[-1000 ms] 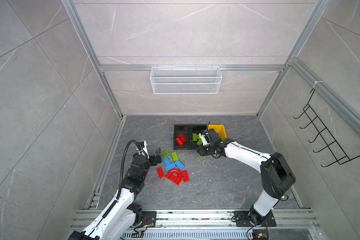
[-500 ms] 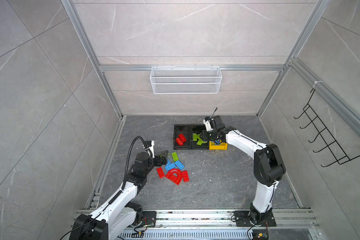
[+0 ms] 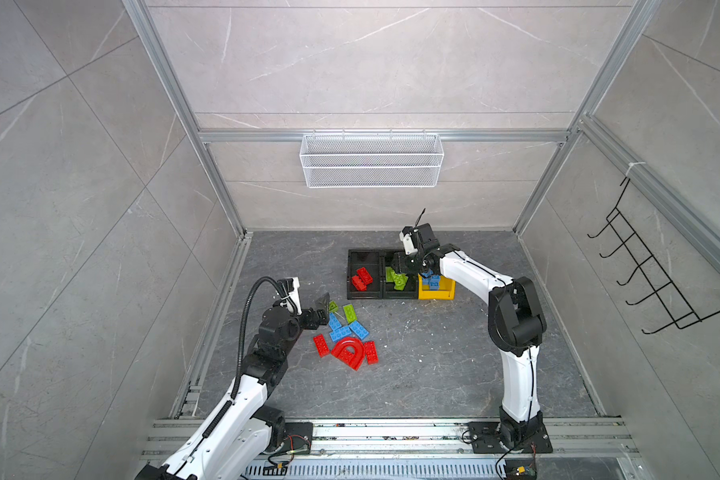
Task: Sort the legos into containers by color
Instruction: 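Carry the lime-green brick with the right gripper into the black bin beside the yellow bin, then lower the right gripper to the pile and grasp a red 2x4 brick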
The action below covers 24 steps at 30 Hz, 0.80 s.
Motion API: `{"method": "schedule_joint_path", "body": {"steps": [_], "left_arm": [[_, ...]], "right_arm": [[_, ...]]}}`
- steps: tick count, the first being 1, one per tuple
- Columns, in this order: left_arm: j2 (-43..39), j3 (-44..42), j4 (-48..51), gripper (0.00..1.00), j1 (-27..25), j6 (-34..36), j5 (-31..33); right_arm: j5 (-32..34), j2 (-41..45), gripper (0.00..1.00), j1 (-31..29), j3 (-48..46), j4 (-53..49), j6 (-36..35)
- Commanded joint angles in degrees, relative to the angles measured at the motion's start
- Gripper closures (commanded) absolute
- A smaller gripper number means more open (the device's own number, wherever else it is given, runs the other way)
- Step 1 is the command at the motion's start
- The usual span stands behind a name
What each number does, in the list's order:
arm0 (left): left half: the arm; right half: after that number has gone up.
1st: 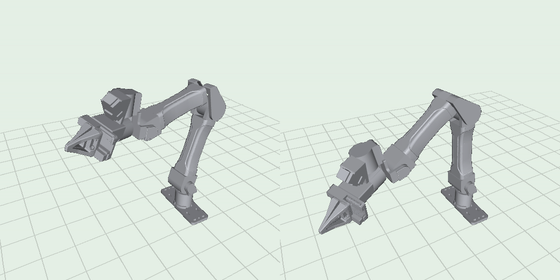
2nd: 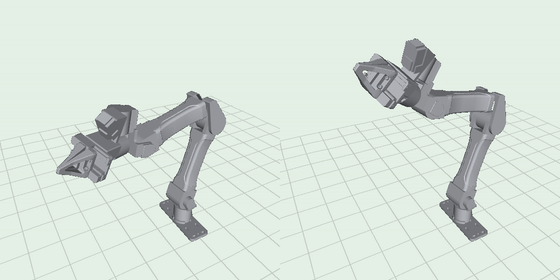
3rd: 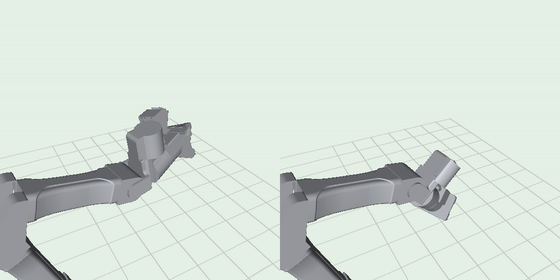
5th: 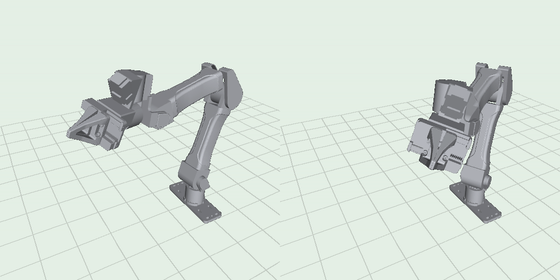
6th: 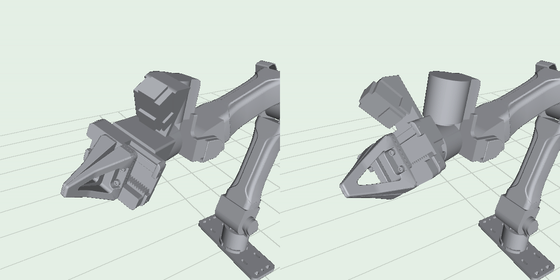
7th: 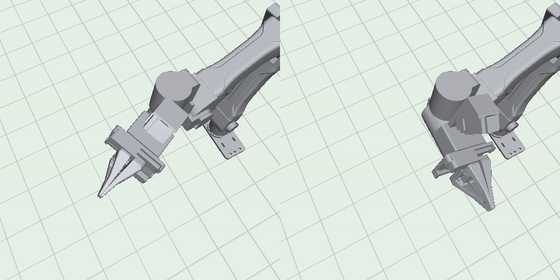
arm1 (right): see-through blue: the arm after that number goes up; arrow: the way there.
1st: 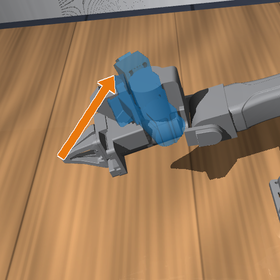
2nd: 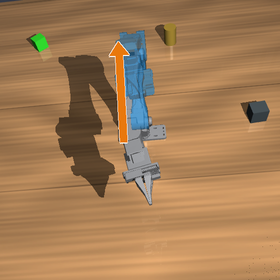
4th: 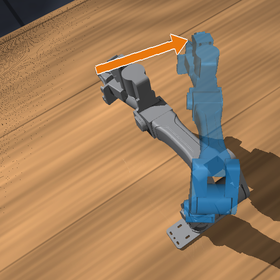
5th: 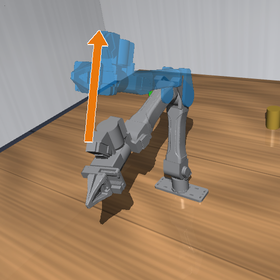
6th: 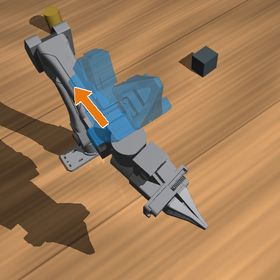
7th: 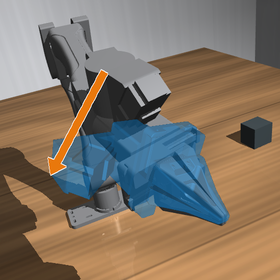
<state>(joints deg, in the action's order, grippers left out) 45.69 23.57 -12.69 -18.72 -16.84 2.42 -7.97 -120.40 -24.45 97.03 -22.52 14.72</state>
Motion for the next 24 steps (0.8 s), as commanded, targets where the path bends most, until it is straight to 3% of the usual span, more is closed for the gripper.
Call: {"method": "schedule_joint_path", "body": {"steps": [1,6,12,17,24], "left_arm": [[0.01,0.95,0.43,0.0,0.09,1.87,1.46],[0.1,0.69,0.34,0.0,0.13,0.76,3.0],[-0.43,0.01,-0.16,0.0,0.15,0.78,4.05],[-0.52,0.15,0.2,0.0,0.13,0.8,4.74],[0.27,-0.07,0.03,0.0,0.18,0.87,6.0]], "right_arm": [[-0.3,5.2,0.42,-0.16,-1.91,-1.03,-1.05],[-2.32,17.37,0.41,-4.09,-15.05,3.31,0.48],[1.39,28.71,0.4,-15.88,-33.39,8.56,7.15],[0.85,25.71,0.41,-25.34,-37.74,12.08,10.77],[2.0,21.07,0.41,-31.12,-36.73,10.01,8.73]]}}
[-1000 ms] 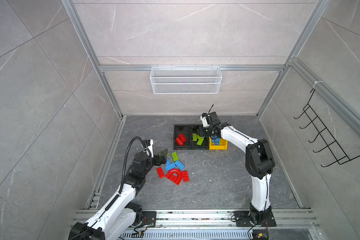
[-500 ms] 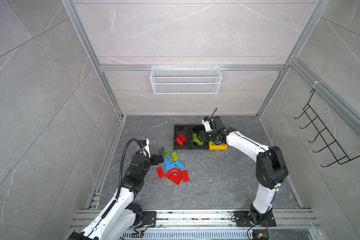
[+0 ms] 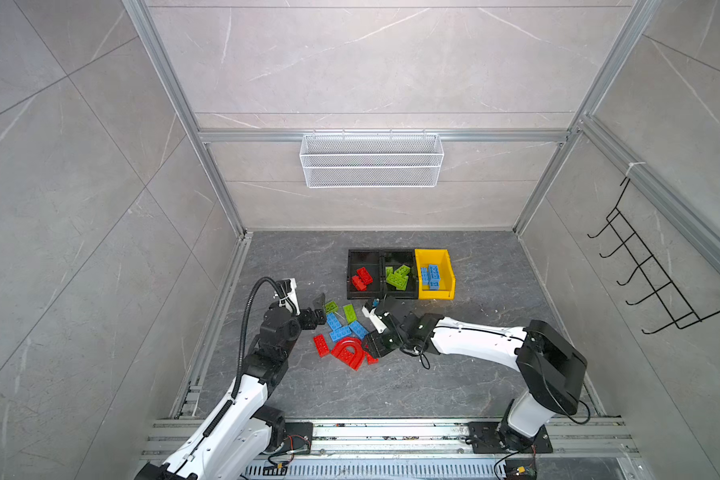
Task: Sort the legos into containers by color
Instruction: 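Lower the right gripper to the pile and grasp a red 2x4 brick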
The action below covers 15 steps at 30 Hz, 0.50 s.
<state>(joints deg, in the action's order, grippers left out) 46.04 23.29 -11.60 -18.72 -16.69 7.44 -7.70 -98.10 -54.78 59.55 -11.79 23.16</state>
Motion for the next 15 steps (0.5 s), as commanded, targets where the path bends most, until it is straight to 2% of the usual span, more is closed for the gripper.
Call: {"method": "schedule_joint_path", "body": {"steps": [1,6,15], "left_arm": [[-0.2,0.27,-1.09,0.0,0.17,0.81,0.54],[-0.86,0.03,-1.06,0.0,0.18,0.95,1.16],[-1.11,0.05,-0.92,0.0,0.17,0.68,0.96]], "right_arm": [[2.48,-1.7,0.41,-1.32,1.23,-2.16,0.07],[6.95,-2.6,0.41,-3.95,2.3,-6.85,-0.39],[9.09,-6.73,0.4,-5.06,3.9,-9.05,0.56]]}}
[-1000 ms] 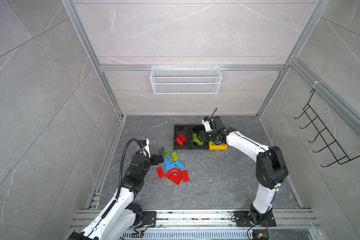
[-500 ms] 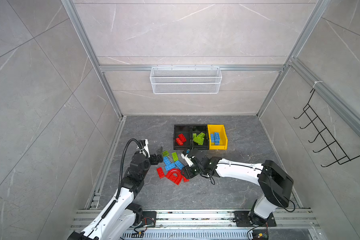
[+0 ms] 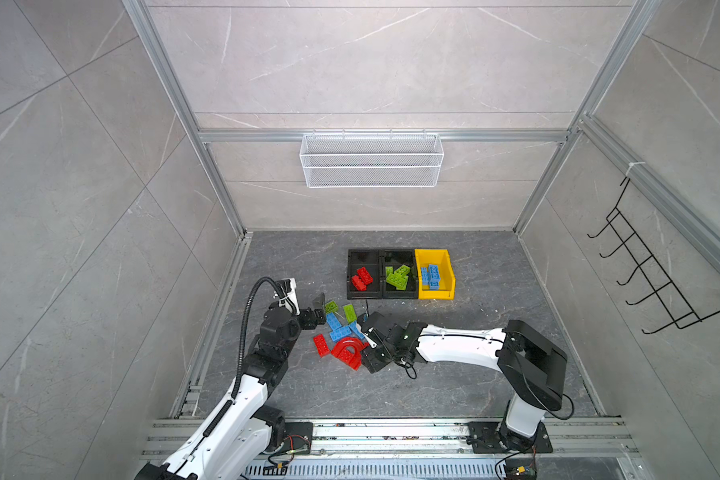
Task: Sort the legos into containers by color
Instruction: 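Lower the right gripper to the pile and grasp a red 2x4 brick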
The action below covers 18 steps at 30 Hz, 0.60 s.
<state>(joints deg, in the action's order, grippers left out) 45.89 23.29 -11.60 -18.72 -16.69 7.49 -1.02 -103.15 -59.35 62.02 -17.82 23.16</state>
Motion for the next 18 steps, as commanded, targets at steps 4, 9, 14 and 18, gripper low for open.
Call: {"method": "schedule_joint_path", "body": {"steps": [4,9,14,18], "left_arm": [[-1.74,0.05,-0.71,0.0,0.18,0.64,0.37],[-2.21,-0.01,-0.53,0.0,0.18,0.66,0.85],[-2.06,-0.18,-0.56,0.0,0.18,0.7,1.56],[-1.94,0.17,-0.45,0.0,0.17,0.67,0.78]], "right_arm": [[4.86,-2.84,0.41,-0.59,2.22,-4.9,1.21],[7.34,-3.71,0.43,-0.59,1.79,-4.95,1.93],[7.65,-4.34,0.51,-0.58,1.71,-4.34,2.07],[8.08,-4.1,0.59,-0.58,1.73,-4.45,2.07]]}}
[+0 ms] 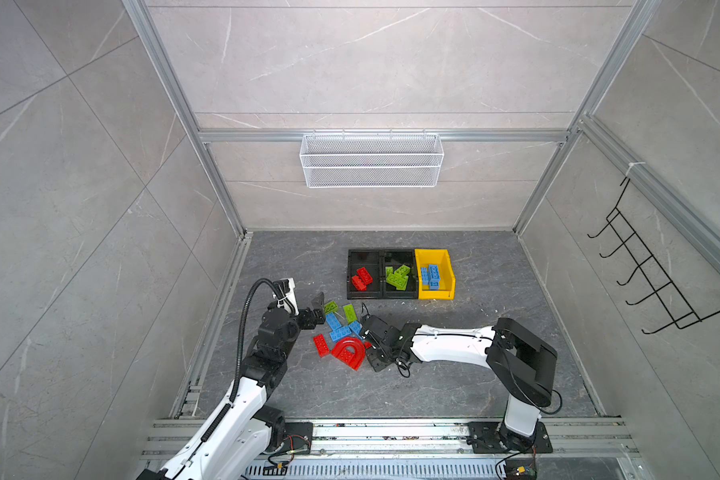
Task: Sort the legos into containers by color
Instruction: 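Lower the right gripper to the pile and grasp a red 2x4 brick, then carry the red brick with the right gripper into the red-brick black bin and release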
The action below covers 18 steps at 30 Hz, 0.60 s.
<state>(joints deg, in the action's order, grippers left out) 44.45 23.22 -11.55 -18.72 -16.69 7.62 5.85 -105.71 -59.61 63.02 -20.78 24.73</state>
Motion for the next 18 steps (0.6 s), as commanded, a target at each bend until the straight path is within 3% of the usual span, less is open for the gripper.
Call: {"method": "schedule_joint_path", "body": {"steps": [1,7,18], "left_arm": [[-0.59,0.07,-0.49,0.0,0.11,0.69,0.72],[0.02,0.24,-0.78,0.0,0.18,0.34,0.1],[2.04,0.46,-1.48,0.0,0.15,0.37,-0.27]], "right_arm": [[1.27,-1.08,0.61,-0.32,0.57,-1.47,0.49],[2.6,6.47,0.75,0.56,-4.57,4.71,-0.22],[-3.83,13.26,0.78,7.55,-2.0,1.7,-7.14]]}}
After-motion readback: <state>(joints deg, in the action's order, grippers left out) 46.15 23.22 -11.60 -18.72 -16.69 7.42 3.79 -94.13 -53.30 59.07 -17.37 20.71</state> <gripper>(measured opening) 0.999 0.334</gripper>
